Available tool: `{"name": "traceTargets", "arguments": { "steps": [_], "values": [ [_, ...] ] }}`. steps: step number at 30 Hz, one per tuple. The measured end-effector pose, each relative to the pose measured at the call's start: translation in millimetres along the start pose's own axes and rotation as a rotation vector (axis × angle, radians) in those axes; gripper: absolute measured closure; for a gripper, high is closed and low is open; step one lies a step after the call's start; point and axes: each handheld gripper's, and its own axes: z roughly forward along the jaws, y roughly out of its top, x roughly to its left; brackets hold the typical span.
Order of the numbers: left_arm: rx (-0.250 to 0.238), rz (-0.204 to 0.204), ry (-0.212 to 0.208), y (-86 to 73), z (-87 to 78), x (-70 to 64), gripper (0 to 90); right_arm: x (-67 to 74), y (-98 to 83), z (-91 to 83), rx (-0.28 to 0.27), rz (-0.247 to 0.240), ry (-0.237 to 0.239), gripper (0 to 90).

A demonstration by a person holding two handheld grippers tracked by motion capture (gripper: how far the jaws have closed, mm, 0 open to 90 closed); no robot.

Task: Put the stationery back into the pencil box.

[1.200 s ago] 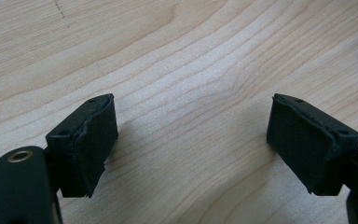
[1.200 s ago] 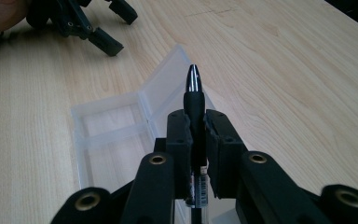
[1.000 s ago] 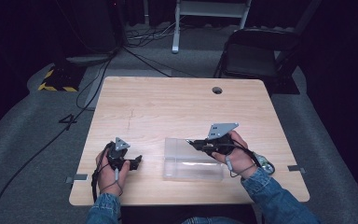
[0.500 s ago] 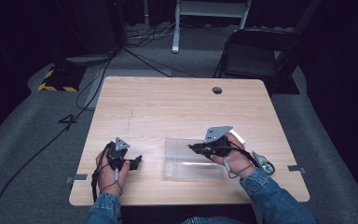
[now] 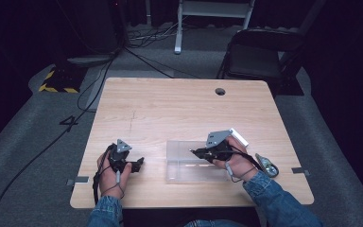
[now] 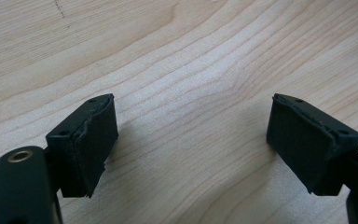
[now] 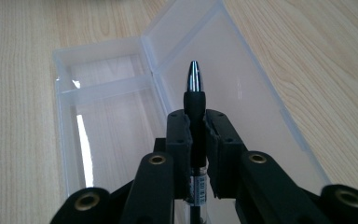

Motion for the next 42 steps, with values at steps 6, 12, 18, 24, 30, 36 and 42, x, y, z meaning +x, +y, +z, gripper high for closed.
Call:
{"name": "traceTargets", "arguments": {
  "steps": [6,12,18,24,30,36,42],
  "values": [
    [0.0,0.001,0.0,0.0,0.0,0.0,16.9,1.2,-0.1,0.6,0.006,-0.007,0.005,80.8],
    [0.0,0.0,0.0,0.0,0.0,0.0,16.8,4.0,-0.4,3.3,0.022,-0.014,0.016,80.8],
    [0.0,0.0,0.0,0.0,0.0,0.0,16.9,7.4,-1.6,8.8,0.04,-0.016,0.032,80.7],
    [0.0,0.001,0.0,0.0,0.0,0.1,16.9,10.3,-2.0,12.8,0.052,-0.021,0.036,80.7],
    [0.0,0.001,0.0,0.0,0.0,0.0,16.9,13.7,-2.5,18.5,0.07,-0.038,0.04,80.6],
    [0.0,0.0,0.0,0.0,0.0,0.0,16.9,15.9,-3.1,22.3,0.083,-0.05,0.043,80.6],
    [0.0,0.0,0.0,0.0,0.0,0.0,16.9,18.0,-3.6,25.5,0.09,-0.056,0.045,80.5]
  ]
}}
